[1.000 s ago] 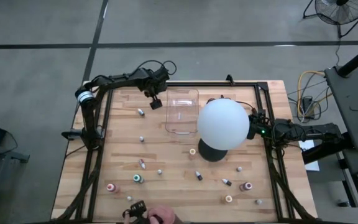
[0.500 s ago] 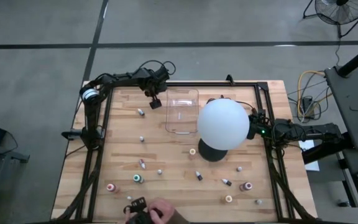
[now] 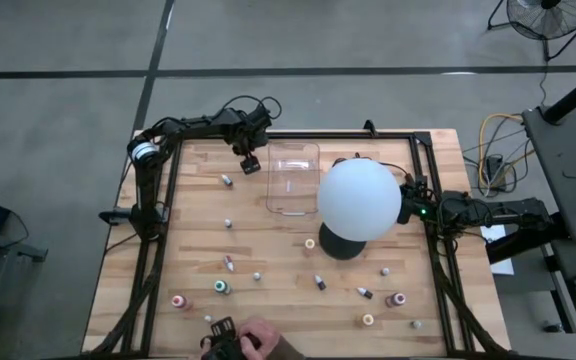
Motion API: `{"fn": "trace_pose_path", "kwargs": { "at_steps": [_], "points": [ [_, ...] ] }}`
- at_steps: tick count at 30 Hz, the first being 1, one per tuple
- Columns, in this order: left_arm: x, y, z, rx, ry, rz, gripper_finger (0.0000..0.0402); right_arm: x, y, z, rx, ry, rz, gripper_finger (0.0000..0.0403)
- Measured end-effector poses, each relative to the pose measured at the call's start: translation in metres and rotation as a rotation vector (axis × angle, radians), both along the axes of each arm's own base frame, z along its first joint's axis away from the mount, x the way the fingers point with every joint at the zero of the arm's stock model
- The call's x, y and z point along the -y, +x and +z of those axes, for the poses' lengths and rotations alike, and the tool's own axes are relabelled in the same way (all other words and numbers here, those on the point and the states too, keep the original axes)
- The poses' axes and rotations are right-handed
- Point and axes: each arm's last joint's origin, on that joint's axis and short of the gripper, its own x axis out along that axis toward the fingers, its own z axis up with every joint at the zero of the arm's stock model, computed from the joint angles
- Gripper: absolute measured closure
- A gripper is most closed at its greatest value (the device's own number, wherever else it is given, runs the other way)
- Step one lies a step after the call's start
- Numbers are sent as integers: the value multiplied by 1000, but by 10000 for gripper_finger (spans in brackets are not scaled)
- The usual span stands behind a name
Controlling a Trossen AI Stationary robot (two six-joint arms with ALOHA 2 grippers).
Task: Pick & Place food coloring
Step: Put the small orange food coloring bottle into the transparent bin
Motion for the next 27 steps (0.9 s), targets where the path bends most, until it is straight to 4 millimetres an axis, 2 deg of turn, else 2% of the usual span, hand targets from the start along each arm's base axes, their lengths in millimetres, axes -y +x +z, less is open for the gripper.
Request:
{"fn": "trace_pose_path", "kwargs": {
  "at_steps": [9,19,27],
  "points": [
    [0,0,0,8,-7,13,204,0,0,0,0,0,0,101],
    [2,-1,-10,9,-27,12,243,0,0,0,0,0,0,101],
    [-1,2,-6,37,-3,10,265,0,0,0,0,0,0,101]
  ]
}}
